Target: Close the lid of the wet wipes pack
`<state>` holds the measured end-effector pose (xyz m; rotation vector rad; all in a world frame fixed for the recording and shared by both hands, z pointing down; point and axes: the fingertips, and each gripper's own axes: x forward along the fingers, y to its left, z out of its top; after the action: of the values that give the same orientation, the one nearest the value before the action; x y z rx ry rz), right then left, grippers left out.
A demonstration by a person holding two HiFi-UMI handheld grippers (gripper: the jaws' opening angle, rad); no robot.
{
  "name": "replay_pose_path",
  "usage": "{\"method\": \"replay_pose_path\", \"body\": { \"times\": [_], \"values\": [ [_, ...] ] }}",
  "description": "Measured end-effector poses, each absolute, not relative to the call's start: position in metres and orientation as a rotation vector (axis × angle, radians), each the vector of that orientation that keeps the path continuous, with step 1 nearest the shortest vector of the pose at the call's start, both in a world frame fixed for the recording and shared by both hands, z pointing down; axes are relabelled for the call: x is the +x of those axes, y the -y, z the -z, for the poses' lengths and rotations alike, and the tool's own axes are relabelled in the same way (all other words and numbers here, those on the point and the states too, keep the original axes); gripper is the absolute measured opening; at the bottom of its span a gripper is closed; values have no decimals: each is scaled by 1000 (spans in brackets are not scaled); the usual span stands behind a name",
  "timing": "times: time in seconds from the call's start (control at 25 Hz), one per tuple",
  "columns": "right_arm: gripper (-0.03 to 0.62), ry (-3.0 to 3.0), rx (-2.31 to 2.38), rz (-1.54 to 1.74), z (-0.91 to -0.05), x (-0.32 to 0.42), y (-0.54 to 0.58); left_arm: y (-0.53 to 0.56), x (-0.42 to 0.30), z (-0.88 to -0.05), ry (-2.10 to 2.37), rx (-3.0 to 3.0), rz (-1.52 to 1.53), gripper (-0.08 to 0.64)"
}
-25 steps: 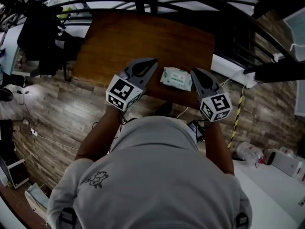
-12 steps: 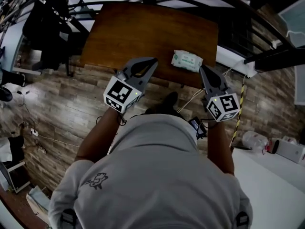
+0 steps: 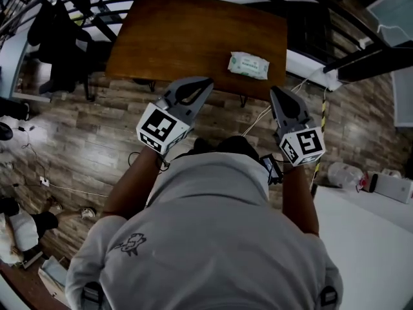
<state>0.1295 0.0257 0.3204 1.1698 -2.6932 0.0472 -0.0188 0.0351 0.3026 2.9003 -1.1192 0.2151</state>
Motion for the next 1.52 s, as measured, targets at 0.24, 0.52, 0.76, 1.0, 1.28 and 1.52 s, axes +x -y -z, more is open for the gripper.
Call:
{"method": "replay_pose_path", "body": {
  "times": [0.24, 0.52, 0.76, 1.0, 1.28, 1.52],
  "values": [
    [40, 2696, 1158, -25, -315, 153, -41, -53, 2, -288, 1137, 2923, -184, 13],
    [40, 2702, 1107, -23, -320, 199, -76, -86, 55, -286, 1158, 2913, -218, 12],
    [39, 2731, 1054, -54, -331, 236, -118, -130, 93, -289, 1191, 2904, -244, 12],
    [38, 2756, 1007, -59, -339, 259, -160, -177, 123, -290, 1198, 2891, -276, 12],
    [38, 2762, 995, -76, -342, 271, -189, -206, 138, -287, 1198, 2907, -291, 12],
    [40, 2753, 1028, -82, -340, 272, -207, -222, 138, -290, 1165, 2918, -285, 12]
  ]
}}
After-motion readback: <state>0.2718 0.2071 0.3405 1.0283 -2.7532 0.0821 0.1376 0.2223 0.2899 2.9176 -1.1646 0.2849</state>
